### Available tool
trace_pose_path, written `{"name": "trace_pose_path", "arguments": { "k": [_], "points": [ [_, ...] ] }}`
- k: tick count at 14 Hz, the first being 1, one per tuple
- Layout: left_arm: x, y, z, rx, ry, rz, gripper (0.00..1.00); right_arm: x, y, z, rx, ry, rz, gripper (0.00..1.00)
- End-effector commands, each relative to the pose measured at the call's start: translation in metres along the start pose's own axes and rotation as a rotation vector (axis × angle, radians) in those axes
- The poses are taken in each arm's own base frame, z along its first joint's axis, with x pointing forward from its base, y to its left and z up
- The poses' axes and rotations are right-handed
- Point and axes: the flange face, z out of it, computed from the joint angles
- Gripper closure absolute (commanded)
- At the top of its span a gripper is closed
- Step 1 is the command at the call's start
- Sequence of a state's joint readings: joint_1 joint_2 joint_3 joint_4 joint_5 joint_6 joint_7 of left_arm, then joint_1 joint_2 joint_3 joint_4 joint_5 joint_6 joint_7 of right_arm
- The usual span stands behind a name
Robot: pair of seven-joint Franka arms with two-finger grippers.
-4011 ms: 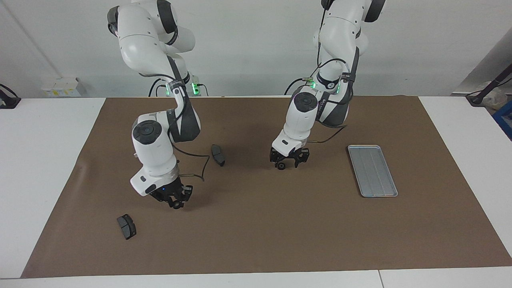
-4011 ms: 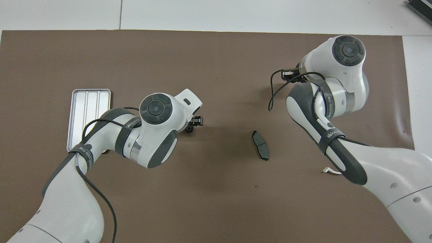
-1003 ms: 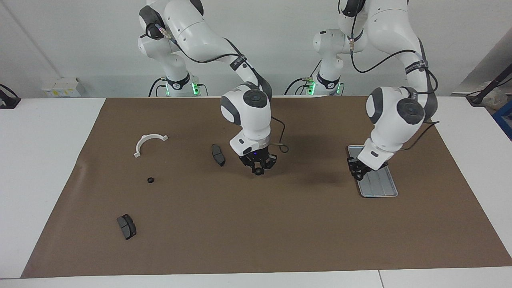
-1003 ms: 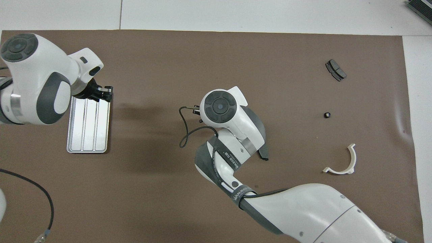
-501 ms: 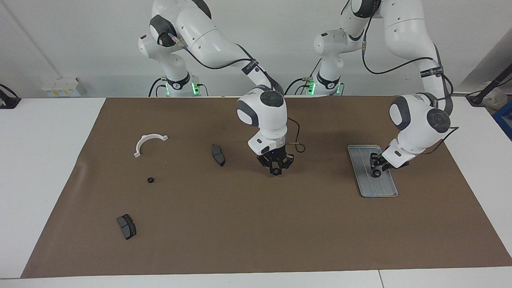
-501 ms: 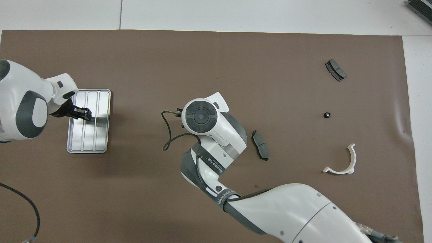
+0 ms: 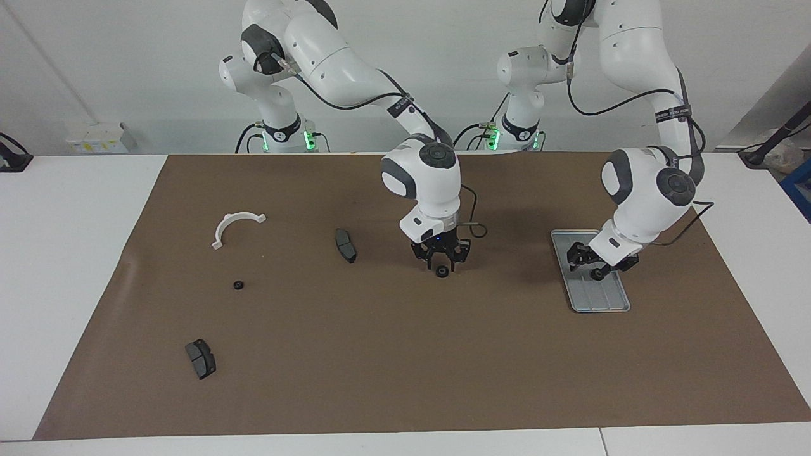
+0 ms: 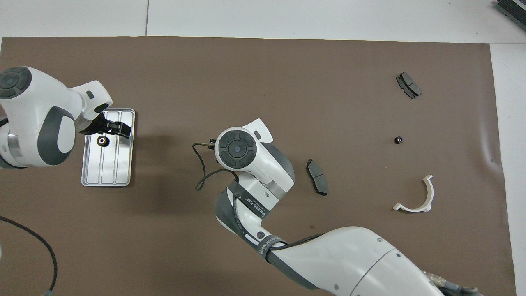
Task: Pick bearing gear from pile to tray
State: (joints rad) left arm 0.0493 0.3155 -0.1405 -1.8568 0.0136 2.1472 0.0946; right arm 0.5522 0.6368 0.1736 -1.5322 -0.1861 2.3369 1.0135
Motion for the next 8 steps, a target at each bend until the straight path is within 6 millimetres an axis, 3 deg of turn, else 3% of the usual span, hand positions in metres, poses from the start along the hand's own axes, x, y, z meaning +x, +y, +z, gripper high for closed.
{"name": "trace_pose_path", "arguments": {
  "k": [1,3,5,8],
  "points": [
    [0.016,0.068,-0.009,-0.001,0.038,-0.101,0.18,0.007,0.007,-0.004,-0.015,0.037,-0.004,0.00],
    [0.021,0.119,-0.012,-0.014,0.080,-0.176,0.20,0.033,0.034,-0.018,-0.018,0.056,0.025,0.00],
    [0.025,0.166,-0.013,-0.045,0.115,-0.243,0.23,0.058,0.083,-0.035,-0.041,0.066,0.007,0.00],
    [0.034,0.238,-0.005,-0.087,0.123,-0.238,0.24,0.078,0.157,-0.054,-0.080,0.057,-0.038,0.00]
  ]
}}
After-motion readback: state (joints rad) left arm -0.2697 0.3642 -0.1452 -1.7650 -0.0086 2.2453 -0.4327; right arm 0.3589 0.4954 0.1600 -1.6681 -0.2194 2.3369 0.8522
